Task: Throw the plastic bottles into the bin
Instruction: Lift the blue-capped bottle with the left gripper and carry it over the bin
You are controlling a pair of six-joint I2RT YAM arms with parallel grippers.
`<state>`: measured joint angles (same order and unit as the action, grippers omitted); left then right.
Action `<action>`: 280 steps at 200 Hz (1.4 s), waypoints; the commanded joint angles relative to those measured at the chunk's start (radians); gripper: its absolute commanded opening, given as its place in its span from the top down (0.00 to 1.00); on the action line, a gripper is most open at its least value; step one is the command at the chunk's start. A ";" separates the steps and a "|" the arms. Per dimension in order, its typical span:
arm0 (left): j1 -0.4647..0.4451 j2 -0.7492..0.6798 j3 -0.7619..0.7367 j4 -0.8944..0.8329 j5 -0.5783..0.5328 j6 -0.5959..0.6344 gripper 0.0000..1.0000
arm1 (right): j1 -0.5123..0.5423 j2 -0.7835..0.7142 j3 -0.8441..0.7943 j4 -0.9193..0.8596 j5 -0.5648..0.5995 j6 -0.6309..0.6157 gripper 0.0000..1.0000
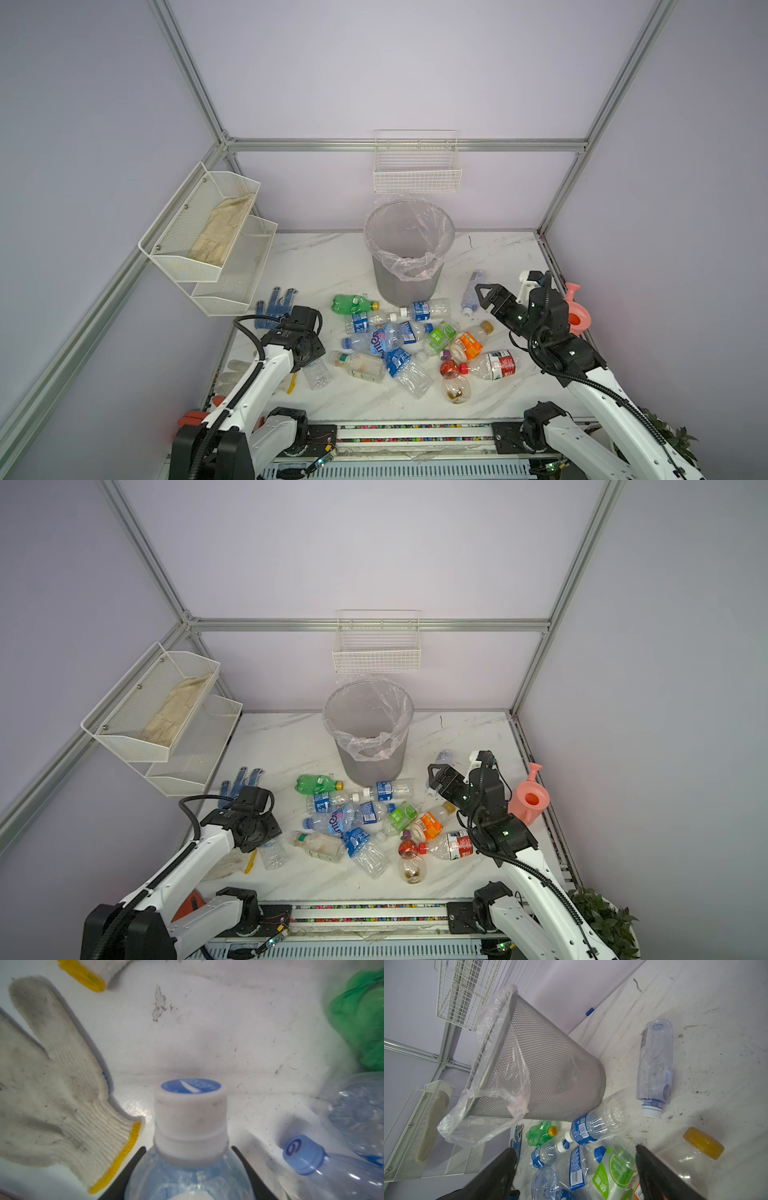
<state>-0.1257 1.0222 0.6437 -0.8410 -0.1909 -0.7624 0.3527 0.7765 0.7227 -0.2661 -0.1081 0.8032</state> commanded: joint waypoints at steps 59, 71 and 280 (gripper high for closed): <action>-0.017 -0.149 0.422 -0.067 0.059 0.058 0.60 | 0.005 -0.028 0.031 -0.039 -0.012 0.009 0.09; -0.018 -0.147 0.500 -0.066 0.072 0.066 0.60 | 0.004 -0.034 0.033 -0.047 -0.018 0.007 0.09; -0.041 0.121 1.304 0.077 0.273 0.154 0.61 | 0.004 -0.105 0.131 -0.208 0.008 -0.004 0.09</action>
<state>-0.1543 1.1313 1.8454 -0.8211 0.0528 -0.6331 0.3527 0.6857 0.8177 -0.4232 -0.1253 0.8028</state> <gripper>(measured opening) 0.555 0.906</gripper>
